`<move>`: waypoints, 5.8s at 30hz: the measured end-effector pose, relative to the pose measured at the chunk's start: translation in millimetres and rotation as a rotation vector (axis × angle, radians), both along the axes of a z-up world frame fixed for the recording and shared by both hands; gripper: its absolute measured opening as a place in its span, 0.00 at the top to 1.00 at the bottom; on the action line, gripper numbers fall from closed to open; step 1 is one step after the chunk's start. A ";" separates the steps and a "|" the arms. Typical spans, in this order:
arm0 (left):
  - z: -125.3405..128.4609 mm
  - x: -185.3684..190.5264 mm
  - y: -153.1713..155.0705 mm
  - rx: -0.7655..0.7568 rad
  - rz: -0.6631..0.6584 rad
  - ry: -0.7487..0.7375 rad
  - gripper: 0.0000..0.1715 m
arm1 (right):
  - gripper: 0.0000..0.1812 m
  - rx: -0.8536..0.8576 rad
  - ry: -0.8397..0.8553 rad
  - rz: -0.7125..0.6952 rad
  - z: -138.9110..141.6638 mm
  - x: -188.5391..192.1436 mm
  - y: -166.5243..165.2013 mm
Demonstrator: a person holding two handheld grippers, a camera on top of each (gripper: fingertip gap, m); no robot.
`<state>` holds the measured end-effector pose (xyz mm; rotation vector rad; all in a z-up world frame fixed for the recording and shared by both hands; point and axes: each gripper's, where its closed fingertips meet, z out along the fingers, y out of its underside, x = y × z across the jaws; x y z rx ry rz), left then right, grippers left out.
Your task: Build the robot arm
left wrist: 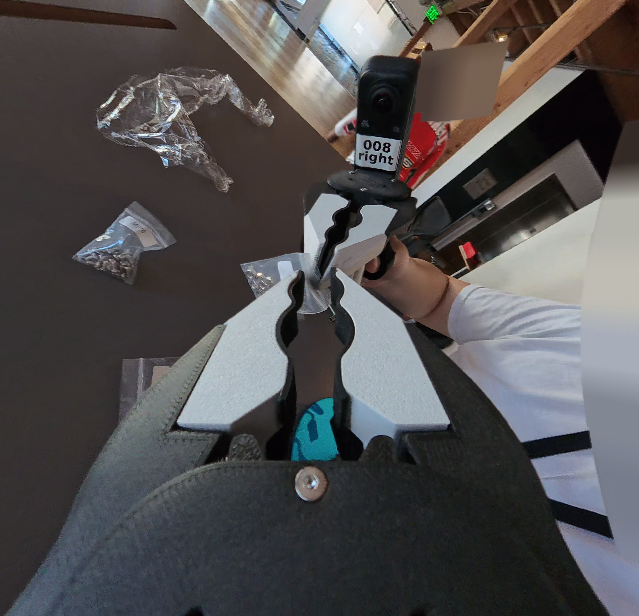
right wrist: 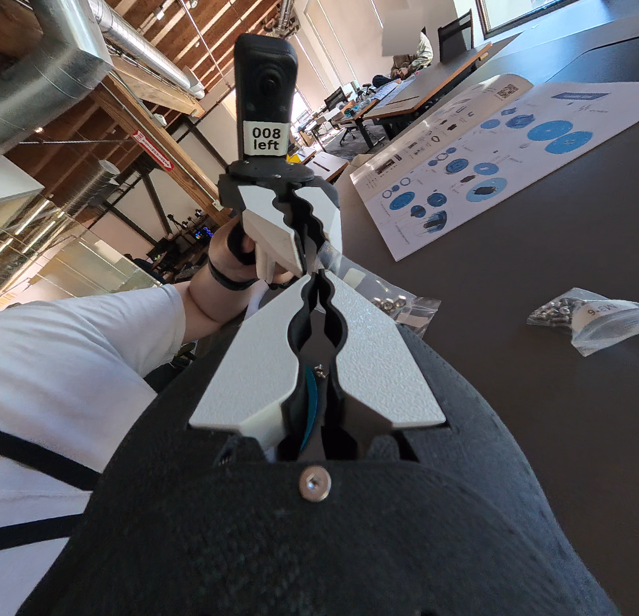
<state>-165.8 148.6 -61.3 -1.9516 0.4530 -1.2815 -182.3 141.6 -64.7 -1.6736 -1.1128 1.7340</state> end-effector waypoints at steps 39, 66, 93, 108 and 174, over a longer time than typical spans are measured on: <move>-37.7 -10.3 3.2 0.074 0.013 0.363 1.00 | 0.93 0.221 -0.190 -0.049 -34.5 -7.5 8.7; -69.6 -41.3 19.5 0.122 0.127 0.679 1.00 | 1.00 0.819 -0.482 -0.373 -54.5 -27.9 39.8; -57.7 -37.6 8.1 0.096 0.099 0.706 1.00 | 0.91 0.586 -0.361 -0.211 -50.2 -27.6 14.5; -54.3 -31.0 3.8 0.098 0.082 0.685 1.00 | 0.93 0.556 -0.370 -0.238 -51.8 -23.1 21.5; -22.4 10.3 4.0 1.107 0.094 1.203 0.80 | 1.00 0.185 -0.388 -0.101 -22.5 11.7 -4.2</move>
